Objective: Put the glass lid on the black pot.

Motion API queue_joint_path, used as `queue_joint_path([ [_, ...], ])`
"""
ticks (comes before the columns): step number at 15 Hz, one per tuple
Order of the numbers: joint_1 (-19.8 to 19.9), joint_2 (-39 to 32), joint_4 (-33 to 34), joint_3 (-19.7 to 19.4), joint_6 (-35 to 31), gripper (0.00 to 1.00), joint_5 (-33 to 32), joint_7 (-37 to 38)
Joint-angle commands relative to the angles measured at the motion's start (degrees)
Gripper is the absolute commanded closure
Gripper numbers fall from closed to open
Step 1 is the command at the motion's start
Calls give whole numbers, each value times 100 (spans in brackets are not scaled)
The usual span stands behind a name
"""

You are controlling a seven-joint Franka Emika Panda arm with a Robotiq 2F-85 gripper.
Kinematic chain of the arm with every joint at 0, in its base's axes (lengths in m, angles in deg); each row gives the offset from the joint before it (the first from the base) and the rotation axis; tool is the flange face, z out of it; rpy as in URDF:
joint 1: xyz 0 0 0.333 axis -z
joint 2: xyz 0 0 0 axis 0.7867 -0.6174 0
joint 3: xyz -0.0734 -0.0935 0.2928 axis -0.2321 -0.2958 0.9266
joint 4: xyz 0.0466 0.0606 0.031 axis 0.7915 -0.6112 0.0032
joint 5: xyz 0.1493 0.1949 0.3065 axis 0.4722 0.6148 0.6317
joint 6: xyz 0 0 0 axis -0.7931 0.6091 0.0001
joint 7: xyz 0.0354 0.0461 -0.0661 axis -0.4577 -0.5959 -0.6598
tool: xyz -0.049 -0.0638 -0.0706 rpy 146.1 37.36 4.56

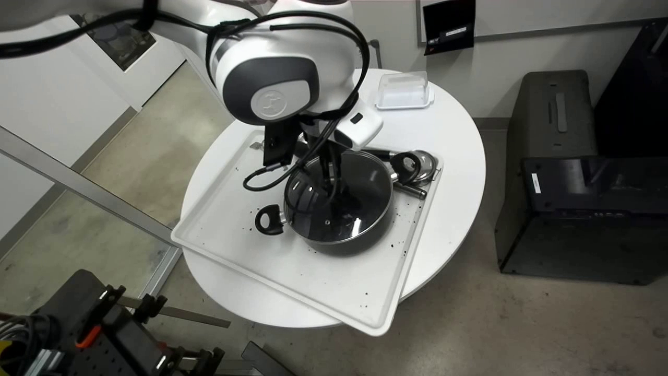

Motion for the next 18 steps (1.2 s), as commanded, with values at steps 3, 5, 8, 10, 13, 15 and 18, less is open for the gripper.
queue_joint_path([
  [3,20,118,-184,168,-405,8,213,21],
  [5,22,128,-199,206,-493,0,241,7],
  [8,33,132,-214,253,-582,0,259,-10],
  [10,36,132,-226,260,-573,0,254,-15],
  [13,26,132,-242,255,-540,0,235,-8],
  [15,-16,151,-272,227,-514,0,186,23],
  [18,-91,222,-356,152,-480,0,106,99],
])
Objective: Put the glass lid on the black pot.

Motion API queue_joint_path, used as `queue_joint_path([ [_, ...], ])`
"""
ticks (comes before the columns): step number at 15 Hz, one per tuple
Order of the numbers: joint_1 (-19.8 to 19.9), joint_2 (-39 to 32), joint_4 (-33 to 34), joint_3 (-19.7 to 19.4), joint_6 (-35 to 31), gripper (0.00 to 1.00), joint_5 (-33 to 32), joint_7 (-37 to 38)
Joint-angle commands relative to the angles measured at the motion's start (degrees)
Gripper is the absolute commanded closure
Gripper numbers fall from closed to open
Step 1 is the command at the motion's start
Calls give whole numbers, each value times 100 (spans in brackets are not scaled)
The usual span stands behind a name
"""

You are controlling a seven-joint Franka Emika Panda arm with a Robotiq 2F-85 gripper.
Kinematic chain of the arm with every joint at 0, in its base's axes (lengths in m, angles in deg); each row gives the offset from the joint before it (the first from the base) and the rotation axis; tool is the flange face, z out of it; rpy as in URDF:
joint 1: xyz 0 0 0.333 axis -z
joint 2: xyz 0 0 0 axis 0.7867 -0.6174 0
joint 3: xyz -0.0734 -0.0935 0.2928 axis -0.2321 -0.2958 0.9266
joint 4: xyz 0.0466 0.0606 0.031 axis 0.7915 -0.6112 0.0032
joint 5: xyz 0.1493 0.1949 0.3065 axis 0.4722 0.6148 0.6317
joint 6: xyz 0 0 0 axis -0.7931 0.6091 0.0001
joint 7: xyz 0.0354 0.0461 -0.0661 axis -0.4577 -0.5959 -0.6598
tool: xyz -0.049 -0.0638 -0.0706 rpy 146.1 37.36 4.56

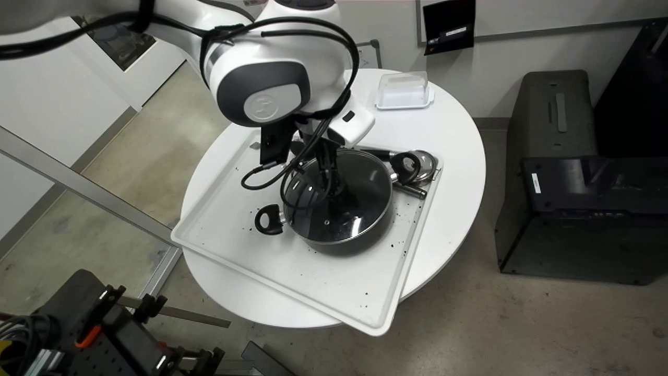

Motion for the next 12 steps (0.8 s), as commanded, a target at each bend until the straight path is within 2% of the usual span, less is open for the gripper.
queue_joint_path([
  [1,-118,238,-267,-67,-47,0,-50,142],
  [7,-401,450,-439,-422,7,0,-370,601],
  [12,-562,478,-446,-558,139,0,-634,868],
])
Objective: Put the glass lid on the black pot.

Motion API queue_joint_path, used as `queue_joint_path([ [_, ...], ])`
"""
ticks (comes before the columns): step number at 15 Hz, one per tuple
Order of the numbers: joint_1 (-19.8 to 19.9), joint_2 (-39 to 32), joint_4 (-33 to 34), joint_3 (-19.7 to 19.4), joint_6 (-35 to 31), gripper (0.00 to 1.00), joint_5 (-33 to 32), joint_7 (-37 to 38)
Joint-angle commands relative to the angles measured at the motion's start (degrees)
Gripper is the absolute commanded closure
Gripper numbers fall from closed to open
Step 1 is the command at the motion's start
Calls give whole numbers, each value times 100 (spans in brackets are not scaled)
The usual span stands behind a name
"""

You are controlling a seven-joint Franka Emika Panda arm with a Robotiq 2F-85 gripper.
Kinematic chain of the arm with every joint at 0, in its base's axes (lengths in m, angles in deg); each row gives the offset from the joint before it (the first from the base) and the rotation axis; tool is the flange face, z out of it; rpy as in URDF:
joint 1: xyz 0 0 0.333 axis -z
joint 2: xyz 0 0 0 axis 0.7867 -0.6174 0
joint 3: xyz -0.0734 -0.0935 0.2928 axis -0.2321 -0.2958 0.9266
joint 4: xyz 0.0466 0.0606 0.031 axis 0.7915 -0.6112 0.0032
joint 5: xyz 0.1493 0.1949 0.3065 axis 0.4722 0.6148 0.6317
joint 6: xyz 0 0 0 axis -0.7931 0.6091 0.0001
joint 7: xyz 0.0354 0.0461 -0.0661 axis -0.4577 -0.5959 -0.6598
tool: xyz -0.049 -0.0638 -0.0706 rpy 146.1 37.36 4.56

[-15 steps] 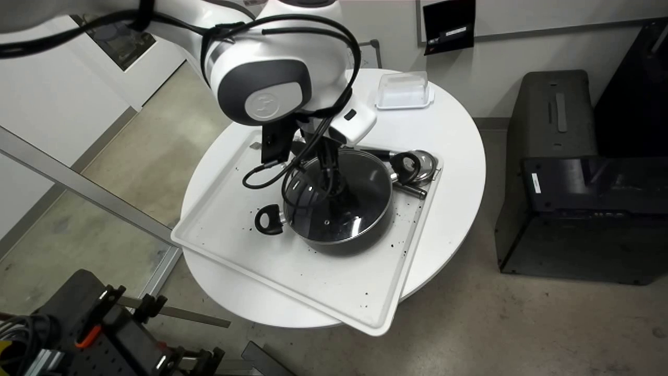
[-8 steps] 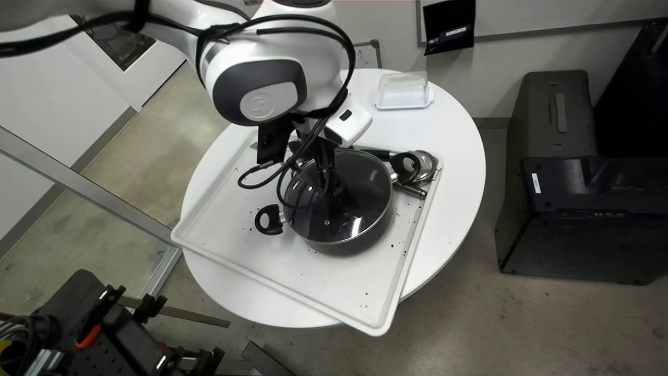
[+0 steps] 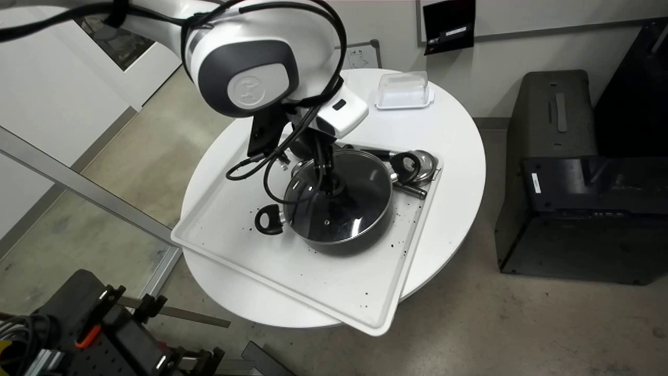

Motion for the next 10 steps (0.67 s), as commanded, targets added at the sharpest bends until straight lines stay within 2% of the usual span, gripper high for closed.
queue_joint_path([
  [1,-201,137,-130,-159,150,0,-266,319],
  [10,-377,37,-21,-295,412,0,-631,667],
])
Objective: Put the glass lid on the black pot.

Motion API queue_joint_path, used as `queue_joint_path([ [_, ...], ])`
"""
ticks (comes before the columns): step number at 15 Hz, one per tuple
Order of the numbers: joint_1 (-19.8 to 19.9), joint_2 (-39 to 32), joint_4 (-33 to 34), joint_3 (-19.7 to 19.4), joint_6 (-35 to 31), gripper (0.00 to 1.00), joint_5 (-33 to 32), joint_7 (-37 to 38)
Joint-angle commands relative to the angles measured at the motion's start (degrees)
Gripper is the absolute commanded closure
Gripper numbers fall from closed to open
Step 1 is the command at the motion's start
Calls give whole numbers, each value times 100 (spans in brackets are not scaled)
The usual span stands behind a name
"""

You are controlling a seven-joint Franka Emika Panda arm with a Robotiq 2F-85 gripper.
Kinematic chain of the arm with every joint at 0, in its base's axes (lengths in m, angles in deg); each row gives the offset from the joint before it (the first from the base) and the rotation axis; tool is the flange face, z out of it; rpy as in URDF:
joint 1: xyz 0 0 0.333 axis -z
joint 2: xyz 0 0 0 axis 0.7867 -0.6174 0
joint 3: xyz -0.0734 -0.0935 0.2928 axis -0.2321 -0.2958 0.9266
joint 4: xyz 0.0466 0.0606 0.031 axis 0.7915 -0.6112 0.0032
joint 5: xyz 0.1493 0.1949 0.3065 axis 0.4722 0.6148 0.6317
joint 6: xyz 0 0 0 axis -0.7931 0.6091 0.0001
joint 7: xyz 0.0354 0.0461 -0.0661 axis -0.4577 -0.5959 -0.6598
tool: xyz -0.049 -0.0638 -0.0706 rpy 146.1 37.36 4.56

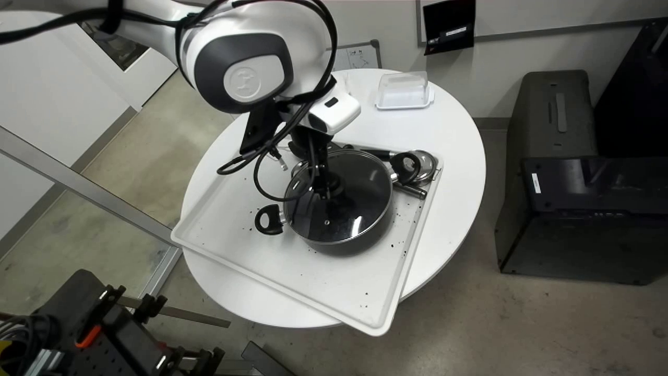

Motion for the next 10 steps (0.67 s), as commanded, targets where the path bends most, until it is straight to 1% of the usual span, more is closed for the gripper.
queue_joint_path([
  [1,-119,18,10,-116,163,0,-195,256],
  [10,-113,-38,70,-151,292,0,-282,392],
])
